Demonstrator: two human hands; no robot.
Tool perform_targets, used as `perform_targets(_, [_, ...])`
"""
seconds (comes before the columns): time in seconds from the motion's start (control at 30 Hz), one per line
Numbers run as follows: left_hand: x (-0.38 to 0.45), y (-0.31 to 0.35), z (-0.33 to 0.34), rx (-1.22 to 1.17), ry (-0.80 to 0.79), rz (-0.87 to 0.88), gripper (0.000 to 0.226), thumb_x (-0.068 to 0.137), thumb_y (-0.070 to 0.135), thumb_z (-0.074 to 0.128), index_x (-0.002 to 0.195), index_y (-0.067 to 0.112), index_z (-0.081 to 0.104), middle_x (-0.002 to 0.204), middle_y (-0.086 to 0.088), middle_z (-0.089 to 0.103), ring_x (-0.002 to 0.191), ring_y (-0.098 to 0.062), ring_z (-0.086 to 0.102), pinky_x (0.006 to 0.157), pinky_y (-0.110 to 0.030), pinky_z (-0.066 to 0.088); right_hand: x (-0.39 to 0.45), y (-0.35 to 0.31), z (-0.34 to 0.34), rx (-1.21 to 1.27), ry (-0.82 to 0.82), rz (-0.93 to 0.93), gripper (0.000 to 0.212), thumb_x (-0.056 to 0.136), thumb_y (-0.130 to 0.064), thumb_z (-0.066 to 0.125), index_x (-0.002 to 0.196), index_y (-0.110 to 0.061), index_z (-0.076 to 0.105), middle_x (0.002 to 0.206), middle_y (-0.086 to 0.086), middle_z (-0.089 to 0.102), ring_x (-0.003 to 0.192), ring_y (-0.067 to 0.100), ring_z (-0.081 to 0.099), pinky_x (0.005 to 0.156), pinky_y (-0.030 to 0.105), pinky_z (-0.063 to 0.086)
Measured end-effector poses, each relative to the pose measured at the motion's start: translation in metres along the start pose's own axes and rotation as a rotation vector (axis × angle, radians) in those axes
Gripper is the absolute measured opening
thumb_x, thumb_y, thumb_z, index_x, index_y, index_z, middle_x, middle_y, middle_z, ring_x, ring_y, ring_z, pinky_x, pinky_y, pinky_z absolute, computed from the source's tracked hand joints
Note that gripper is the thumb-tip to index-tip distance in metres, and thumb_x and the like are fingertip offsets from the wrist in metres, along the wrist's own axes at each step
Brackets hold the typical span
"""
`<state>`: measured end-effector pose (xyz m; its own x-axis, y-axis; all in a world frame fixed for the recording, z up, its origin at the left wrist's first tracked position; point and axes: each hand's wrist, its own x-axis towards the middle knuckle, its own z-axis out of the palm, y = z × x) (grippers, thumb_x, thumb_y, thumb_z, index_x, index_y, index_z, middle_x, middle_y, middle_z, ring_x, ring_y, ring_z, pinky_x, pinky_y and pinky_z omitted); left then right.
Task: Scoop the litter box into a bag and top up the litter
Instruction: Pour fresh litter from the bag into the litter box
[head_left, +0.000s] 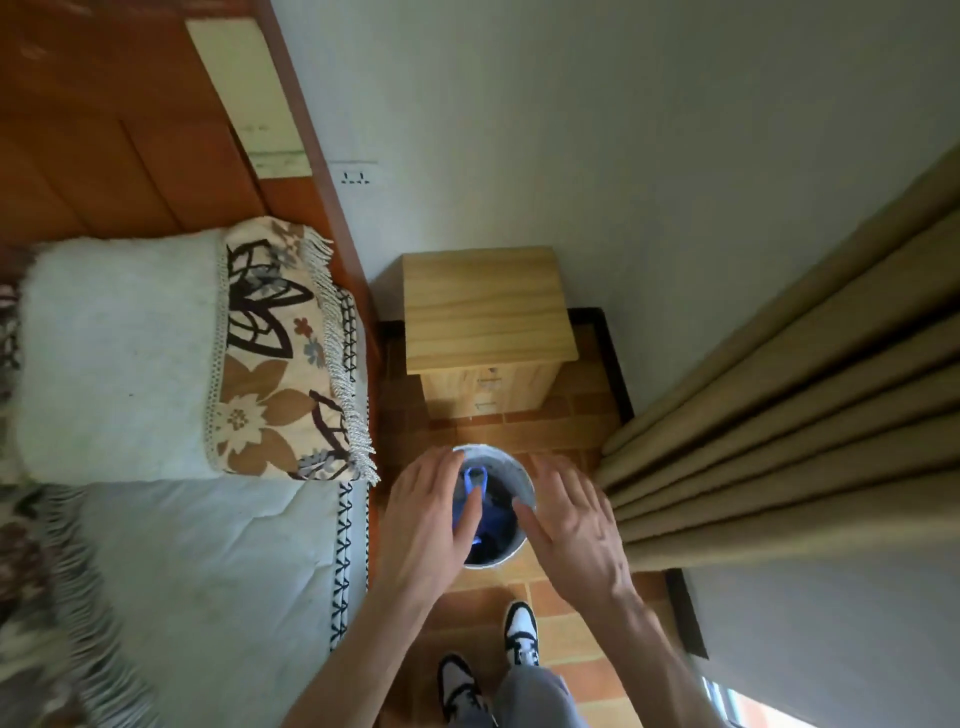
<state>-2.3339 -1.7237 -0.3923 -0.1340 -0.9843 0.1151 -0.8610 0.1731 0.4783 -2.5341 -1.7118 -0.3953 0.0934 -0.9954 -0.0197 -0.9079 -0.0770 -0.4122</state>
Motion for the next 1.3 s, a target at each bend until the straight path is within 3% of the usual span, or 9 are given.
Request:
perform_targets(0.17, [-0.024, 0.051, -0.054, -0.015, 0.057, 0.135, 0.046, 0.102, 0.040, 0.049, 0.138, 0.011, 0.056, 0.139, -0.005, 0.059, 0.131, -0.022, 0.053, 0.114, -0.030, 0.037, -0.045, -0.029, -0.061, 0.015, 0.171, 0.069, 0.060, 0.101, -0.055, 0.040, 0.147, -0.016, 0.044, 0.149, 0.001, 0.049, 0.145, 0.022, 0.039, 0.117, 0.041, 0.036])
perform_targets(0.3, [-0.038, 0.090, -0.076, -0.042, 0.064, 0.216, 0.046, 0.102, 0.039, 0.051, 0.140, 0.013, 0.054, 0.145, -0.003, 0.056, 0.135, -0.022, 0.050, 0.114, -0.037, 0.040, -0.086, -0.032, -0.094, -0.055, 0.270, 0.160, 0.060, 0.103, -0.049, 0.045, 0.151, -0.013, 0.043, 0.153, 0.003, 0.048, 0.146, 0.022, 0.038, 0.117, 0.044, 0.035])
perform_targets(0.37, [-0.043, 0.114, -0.079, -0.084, 0.074, 0.257, 0.047, 0.102, 0.039, 0.052, 0.141, 0.014, 0.055, 0.146, -0.003, 0.055, 0.138, -0.021, 0.048, 0.114, -0.039, 0.041, -0.109, -0.028, -0.112, -0.090, 0.354, 0.239, 0.059, 0.103, -0.048, 0.051, 0.150, -0.013, 0.045, 0.153, 0.004, 0.049, 0.146, 0.021, 0.040, 0.119, 0.043, 0.034])
perform_targets(0.6, [-0.085, 0.201, -0.050, -0.153, 0.031, 0.462, 0.046, 0.102, 0.035, 0.057, 0.141, 0.011, 0.055, 0.145, -0.006, 0.057, 0.138, -0.025, 0.049, 0.110, -0.047, 0.043, -0.210, 0.012, -0.161, -0.162, 0.479, 0.503, 0.061, 0.105, -0.054, 0.040, 0.151, -0.015, 0.043, 0.155, 0.002, 0.048, 0.148, 0.020, 0.037, 0.121, 0.042, 0.031])
perform_targets(0.83, [-0.146, 0.278, -0.016, -0.210, -0.093, 0.708, 0.046, 0.102, 0.033, 0.057, 0.140, 0.008, 0.056, 0.144, -0.009, 0.058, 0.140, -0.027, 0.049, 0.112, -0.051, 0.041, -0.343, 0.045, -0.171, -0.182, 0.570, 0.793, 0.061, 0.103, -0.053, 0.043, 0.151, -0.014, 0.043, 0.153, 0.005, 0.050, 0.145, 0.023, 0.041, 0.120, 0.044, 0.035])
perform_targets(1.0, [-0.203, 0.324, 0.012, -0.342, -0.227, 0.822, 0.045, 0.101, 0.035, 0.055, 0.137, 0.008, 0.059, 0.139, -0.009, 0.061, 0.131, -0.023, 0.057, 0.111, -0.037, 0.045, -0.436, 0.056, -0.162, -0.175, 0.623, 0.962, 0.061, 0.102, -0.051, 0.043, 0.152, -0.015, 0.041, 0.153, 0.004, 0.049, 0.145, 0.022, 0.042, 0.118, 0.042, 0.036])
perform_targets(1.3, [-0.324, 0.374, 0.041, -0.354, -0.379, 1.012, 0.043, 0.100, 0.031, 0.058, 0.137, 0.010, 0.060, 0.139, -0.006, 0.062, 0.132, -0.021, 0.055, 0.112, -0.040, 0.044, -0.583, 0.048, -0.138, -0.192, 0.683, 1.178, 0.062, 0.102, -0.051, 0.042, 0.151, -0.014, 0.043, 0.153, 0.005, 0.050, 0.143, 0.023, 0.044, 0.116, 0.044, 0.038])
